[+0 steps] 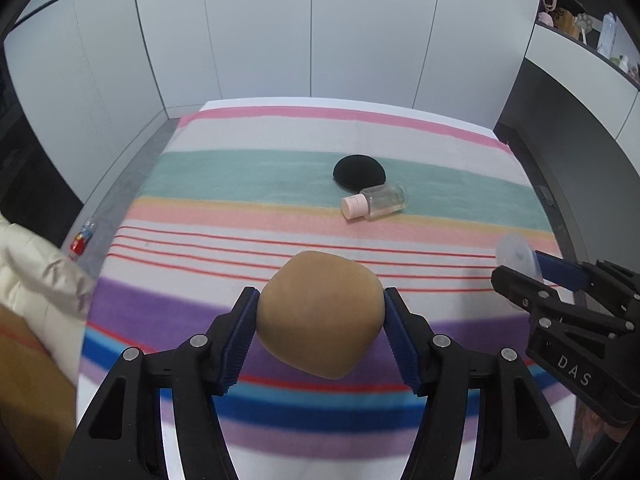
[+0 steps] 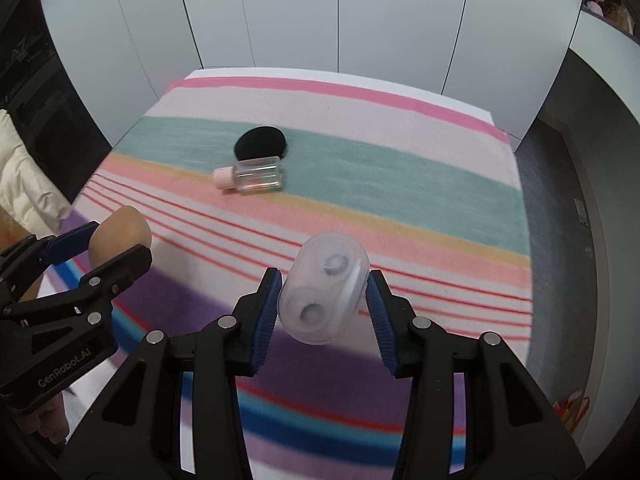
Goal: Organize objects
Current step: 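Carry the sponge and clear case with both tools over the cardboard box, then open the left tool to drop the sponge while the right tool drops the clear case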
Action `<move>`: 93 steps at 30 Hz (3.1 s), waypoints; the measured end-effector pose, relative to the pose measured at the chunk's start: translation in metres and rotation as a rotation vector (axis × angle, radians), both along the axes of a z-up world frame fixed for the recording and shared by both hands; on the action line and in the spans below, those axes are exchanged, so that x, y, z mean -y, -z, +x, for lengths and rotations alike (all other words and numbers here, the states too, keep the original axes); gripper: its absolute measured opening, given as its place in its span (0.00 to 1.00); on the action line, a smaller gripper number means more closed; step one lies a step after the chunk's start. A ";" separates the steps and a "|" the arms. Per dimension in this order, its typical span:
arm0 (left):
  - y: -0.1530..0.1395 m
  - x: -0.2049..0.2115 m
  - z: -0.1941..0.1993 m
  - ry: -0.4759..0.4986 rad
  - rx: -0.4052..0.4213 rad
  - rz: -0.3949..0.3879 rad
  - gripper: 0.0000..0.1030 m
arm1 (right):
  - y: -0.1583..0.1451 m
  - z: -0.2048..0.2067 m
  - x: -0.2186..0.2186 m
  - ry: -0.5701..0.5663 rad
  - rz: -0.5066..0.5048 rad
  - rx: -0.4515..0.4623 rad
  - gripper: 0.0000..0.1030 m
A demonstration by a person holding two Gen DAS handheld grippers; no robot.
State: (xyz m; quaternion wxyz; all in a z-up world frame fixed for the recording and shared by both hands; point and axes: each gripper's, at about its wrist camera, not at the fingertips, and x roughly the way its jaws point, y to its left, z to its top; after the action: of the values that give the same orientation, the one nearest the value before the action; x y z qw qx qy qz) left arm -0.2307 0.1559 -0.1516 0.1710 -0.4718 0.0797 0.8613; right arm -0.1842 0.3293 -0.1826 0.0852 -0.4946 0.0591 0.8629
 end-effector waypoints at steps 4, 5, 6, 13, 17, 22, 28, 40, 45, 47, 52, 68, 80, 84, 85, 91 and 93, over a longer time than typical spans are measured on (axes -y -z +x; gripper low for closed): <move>-0.023 0.007 0.015 -0.010 0.001 0.000 0.61 | -0.027 0.023 0.006 0.005 0.012 -0.011 0.44; -0.031 0.009 0.019 -0.015 -0.008 0.001 0.61 | -0.032 0.027 0.006 0.006 0.013 -0.011 0.44; -0.037 0.011 0.024 -0.017 -0.014 0.005 0.61 | -0.039 0.033 0.008 0.008 0.016 -0.011 0.44; -0.070 0.032 0.059 -0.038 0.005 0.040 0.61 | -0.078 0.066 0.017 0.003 0.013 -0.040 0.44; -0.100 0.034 0.076 -0.027 -0.031 0.058 0.61 | -0.103 0.079 0.026 -0.013 0.020 -0.046 0.44; -0.132 0.044 0.099 -0.021 -0.044 0.101 0.61 | -0.126 0.098 0.047 -0.081 0.092 -0.021 0.44; -0.147 0.065 0.118 -0.035 -0.066 0.131 0.62 | -0.141 0.114 0.063 -0.130 0.080 -0.050 0.44; -0.146 0.107 0.112 -0.093 -0.148 0.134 0.62 | -0.145 0.091 0.086 -0.162 0.029 -0.067 0.44; -0.139 0.134 0.098 -0.153 -0.131 0.135 0.62 | -0.142 0.077 0.112 -0.198 0.031 -0.073 0.44; -0.140 0.148 0.096 -0.179 -0.132 0.146 0.62 | -0.141 0.073 0.124 -0.214 0.024 -0.075 0.44; -0.141 0.174 0.096 -0.217 -0.141 0.139 0.62 | -0.143 0.064 0.154 -0.255 0.024 -0.093 0.44; -0.144 0.256 0.112 -0.334 -0.165 0.121 0.62 | -0.145 0.039 0.235 -0.368 -0.040 -0.114 0.44; -0.142 0.325 0.125 -0.453 -0.176 0.111 0.62 | -0.153 0.036 0.315 -0.515 -0.026 -0.157 0.44; -0.141 0.347 0.131 -0.492 -0.179 0.109 0.62 | -0.152 0.037 0.340 -0.561 -0.032 -0.161 0.44; -0.141 0.353 0.134 -0.501 -0.179 0.108 0.62 | -0.152 0.036 0.346 -0.570 -0.038 -0.158 0.44; -0.140 0.386 0.146 -0.553 -0.177 0.103 0.62 | -0.150 0.037 0.379 -0.622 -0.058 -0.147 0.44; -0.138 0.397 0.150 -0.576 -0.176 0.097 0.62 | -0.149 0.038 0.390 -0.639 -0.062 -0.144 0.44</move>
State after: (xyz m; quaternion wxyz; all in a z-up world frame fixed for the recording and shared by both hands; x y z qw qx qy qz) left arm -0.0806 -0.2411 -0.0136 -0.0656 -0.3896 -0.0843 0.9148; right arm -0.1467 -0.0611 -0.0333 -0.2096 -0.4283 -0.0669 0.8764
